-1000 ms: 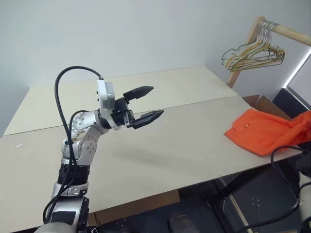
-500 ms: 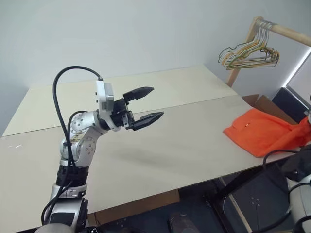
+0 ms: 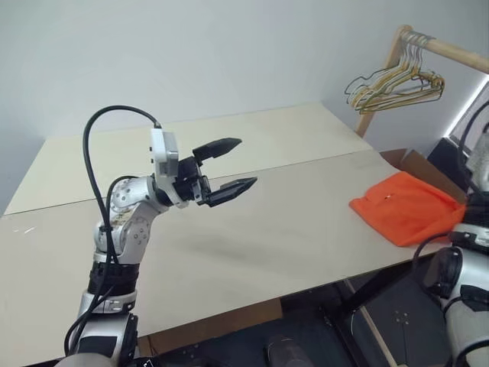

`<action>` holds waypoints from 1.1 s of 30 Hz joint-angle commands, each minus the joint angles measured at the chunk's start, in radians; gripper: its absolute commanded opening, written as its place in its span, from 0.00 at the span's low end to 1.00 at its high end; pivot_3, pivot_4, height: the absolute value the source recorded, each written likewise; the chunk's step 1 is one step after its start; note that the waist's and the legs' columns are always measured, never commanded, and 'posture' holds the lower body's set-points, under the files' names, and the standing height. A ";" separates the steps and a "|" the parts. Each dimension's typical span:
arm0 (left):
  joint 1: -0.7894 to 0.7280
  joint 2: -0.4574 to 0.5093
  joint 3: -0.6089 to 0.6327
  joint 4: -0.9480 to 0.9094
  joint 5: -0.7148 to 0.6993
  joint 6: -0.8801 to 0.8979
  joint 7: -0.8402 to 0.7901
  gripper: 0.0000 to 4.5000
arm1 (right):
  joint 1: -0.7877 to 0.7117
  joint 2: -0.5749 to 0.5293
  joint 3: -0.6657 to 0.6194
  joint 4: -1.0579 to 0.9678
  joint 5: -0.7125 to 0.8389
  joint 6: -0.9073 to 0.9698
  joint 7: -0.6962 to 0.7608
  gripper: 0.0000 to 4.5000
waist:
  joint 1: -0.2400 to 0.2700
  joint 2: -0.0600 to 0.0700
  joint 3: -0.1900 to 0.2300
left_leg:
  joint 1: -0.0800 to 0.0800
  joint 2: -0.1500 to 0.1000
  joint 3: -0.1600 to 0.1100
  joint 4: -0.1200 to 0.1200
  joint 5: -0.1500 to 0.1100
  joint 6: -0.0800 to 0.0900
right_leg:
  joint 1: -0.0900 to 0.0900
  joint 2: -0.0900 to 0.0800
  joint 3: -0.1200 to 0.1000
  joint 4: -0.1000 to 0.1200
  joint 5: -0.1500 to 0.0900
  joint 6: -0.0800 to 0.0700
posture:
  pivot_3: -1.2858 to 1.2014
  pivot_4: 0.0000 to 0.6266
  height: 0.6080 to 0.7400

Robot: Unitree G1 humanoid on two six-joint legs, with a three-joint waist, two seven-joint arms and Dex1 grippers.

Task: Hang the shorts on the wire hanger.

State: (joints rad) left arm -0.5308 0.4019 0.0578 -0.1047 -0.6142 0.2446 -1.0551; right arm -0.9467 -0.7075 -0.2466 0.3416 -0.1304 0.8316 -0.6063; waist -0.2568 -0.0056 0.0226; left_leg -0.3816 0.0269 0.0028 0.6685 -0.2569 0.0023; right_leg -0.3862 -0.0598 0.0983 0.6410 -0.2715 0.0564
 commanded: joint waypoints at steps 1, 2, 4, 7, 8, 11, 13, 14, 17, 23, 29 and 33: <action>0.009 0.038 0.033 -0.051 0.002 -0.005 0.020 1.00 | 0.004 -0.003 0.111 -0.092 -0.099 -0.120 0.046 1.00 | -0.001 0.000 0.000 | 0.000 0.000 0.000 0.000 0.000 0.000 | 0.000 0.000 0.000 0.000 0.000 0.000 | 0.45 0.00 1.00; 0.019 0.051 0.041 -0.057 0.001 0.001 0.023 1.00 | 0.017 -0.002 0.139 -0.111 -0.108 -0.150 0.080 1.00 | -0.001 0.000 0.000 | 0.000 0.000 0.000 0.000 0.000 0.000 | 0.000 0.000 0.000 0.000 0.000 0.000 | 0.45 0.00 1.00; 0.051 0.089 0.055 -0.073 0.012 0.014 0.040 1.00 | 0.047 0.005 0.184 -0.157 -0.084 -0.215 0.208 1.00 | -0.002 0.000 0.000 | 0.001 0.000 -0.001 0.000 0.000 0.000 | 0.000 0.000 0.000 0.000 0.000 0.000 | 0.45 0.00 1.00; 0.109 0.131 0.080 -0.089 0.024 0.008 0.053 1.00 | 0.088 -0.024 0.317 -0.190 -0.157 -0.270 0.358 1.00 | -0.001 0.000 0.000 | 0.001 0.001 -0.002 0.000 0.000 0.000 | 0.000 0.000 0.000 0.000 0.000 0.000 | 0.46 0.00 1.00; 0.128 0.141 0.087 -0.098 0.033 0.008 0.067 1.00 | 0.096 -0.024 0.342 -0.198 -0.148 -0.276 0.425 1.00 | 0.000 0.000 0.000 | 0.001 0.001 -0.002 0.000 0.000 0.000 | 0.000 0.000 -0.001 0.000 0.000 0.000 | 0.46 0.00 1.00; 0.178 0.165 0.100 -0.130 0.065 0.018 0.122 1.00 | 0.154 0.000 0.375 -0.265 -0.054 -0.269 0.651 1.00 | 0.016 0.000 0.000 | 0.000 0.000 -0.002 0.000 0.000 0.000 | 0.000 0.000 -0.001 0.000 0.000 0.000 | 0.48 0.00 1.00; 0.202 0.170 0.107 -0.151 0.072 0.028 0.154 1.00 | 0.217 -0.013 0.405 -0.337 -0.019 -0.295 0.796 1.00 | 0.036 -0.001 0.000 | 0.000 0.000 -0.003 0.000 0.000 0.000 | 0.000 0.000 -0.002 0.000 0.000 0.000 | 0.49 0.00 1.00; 0.214 0.174 0.108 -0.160 0.081 0.032 0.173 1.00 | 0.247 -0.035 0.418 -0.382 0.018 -0.301 0.899 1.00 | 0.050 -0.001 0.000 | 0.000 0.001 -0.003 0.000 0.000 0.000 | 0.000 0.000 -0.002 0.000 0.000 0.000 | 0.50 0.00 1.00; 0.266 0.194 0.118 -0.193 0.087 0.063 0.208 1.00 | 0.312 -0.095 0.476 -0.464 0.084 -0.296 1.154 1.00 | 0.085 -0.002 0.001 | 0.000 0.000 -0.004 0.000 0.000 0.000 | 0.000 0.000 -0.003 0.001 0.000 0.000 | 0.50 0.00 1.00; 0.368 0.208 0.119 -0.251 0.113 0.076 0.261 1.00 | 0.369 -0.124 0.499 -0.514 0.118 -0.319 1.346 1.00 | 0.162 -0.006 0.002 | 0.003 0.001 -0.003 0.000 0.000 0.000 | 0.000 0.000 -0.003 0.005 0.000 -0.001 | 0.54 0.00 1.00; 0.402 0.230 0.128 -0.271 0.105 0.114 0.277 1.00 | 0.406 -0.144 0.510 -0.487 0.091 -0.390 1.435 1.00 | 0.230 -0.008 0.003 | 0.004 0.001 0.005 0.001 0.000 -0.001 | 0.000 0.002 -0.004 0.005 0.001 -0.002 | 0.54 0.00 1.00; 0.412 0.240 0.141 -0.279 0.082 0.115 0.270 1.00 | 0.428 -0.143 0.497 -0.472 0.076 -0.405 1.449 1.00 | 0.255 -0.009 0.003 | 0.003 0.001 0.007 0.002 0.000 -0.001 | -0.001 0.002 -0.004 0.006 0.001 -0.002 | 0.55 0.00 1.00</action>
State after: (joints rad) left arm -0.1081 0.6250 0.1748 -0.3438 -0.5144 0.3566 -0.7796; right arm -0.5120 -0.8362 0.2733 -0.1247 -0.0410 0.4516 0.8363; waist -0.0015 -0.0150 0.0255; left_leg -0.3781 0.0279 0.0094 0.6710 -0.2564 0.0013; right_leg -0.3871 -0.0582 0.0943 0.6467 -0.2702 0.0539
